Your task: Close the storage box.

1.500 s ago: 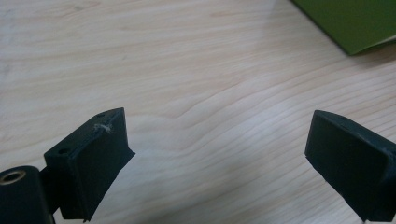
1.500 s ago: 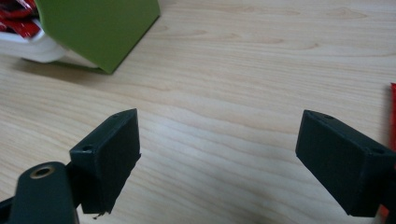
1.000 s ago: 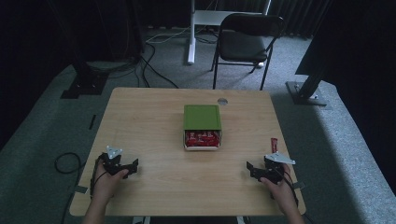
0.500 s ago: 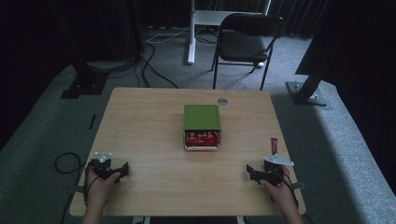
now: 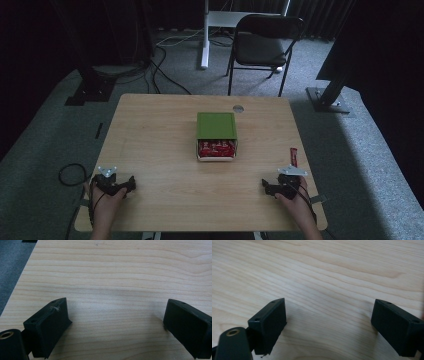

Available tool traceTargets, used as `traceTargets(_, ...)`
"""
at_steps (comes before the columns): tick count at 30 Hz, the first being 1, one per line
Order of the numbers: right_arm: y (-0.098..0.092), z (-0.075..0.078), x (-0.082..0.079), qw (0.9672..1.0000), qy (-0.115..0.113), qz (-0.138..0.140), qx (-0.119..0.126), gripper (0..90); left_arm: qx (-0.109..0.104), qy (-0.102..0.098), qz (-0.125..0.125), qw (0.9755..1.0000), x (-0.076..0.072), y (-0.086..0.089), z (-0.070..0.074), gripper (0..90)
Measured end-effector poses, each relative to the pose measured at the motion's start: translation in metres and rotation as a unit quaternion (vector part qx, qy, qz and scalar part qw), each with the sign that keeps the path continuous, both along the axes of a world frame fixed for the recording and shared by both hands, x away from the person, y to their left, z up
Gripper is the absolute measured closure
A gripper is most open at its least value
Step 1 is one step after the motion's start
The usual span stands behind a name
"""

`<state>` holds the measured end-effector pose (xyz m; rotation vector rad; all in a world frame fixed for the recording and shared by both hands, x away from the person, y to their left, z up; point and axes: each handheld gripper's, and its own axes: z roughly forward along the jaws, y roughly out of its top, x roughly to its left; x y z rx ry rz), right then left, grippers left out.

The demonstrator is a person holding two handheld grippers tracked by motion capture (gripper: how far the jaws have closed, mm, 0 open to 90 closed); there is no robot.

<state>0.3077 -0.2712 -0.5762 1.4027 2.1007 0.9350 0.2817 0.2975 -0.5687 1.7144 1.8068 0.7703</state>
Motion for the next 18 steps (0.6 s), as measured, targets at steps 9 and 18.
traceTargets(9, -0.0002, -0.0001, 0.0002, 1.0, 0.001, 0.0, 0.001, 12.0, 0.0, 0.003, 0.026, 0.9997, 0.0009, 0.0005, -0.0001, 4.7)
traceTargets(18, -0.0001, -0.0001, 0.0003, 1.0, 0.001, 0.001, 0.001, 11.5, -0.002, 0.004, 0.042, 0.9991, 0.0022, -0.0004, -0.0003, 3.2)
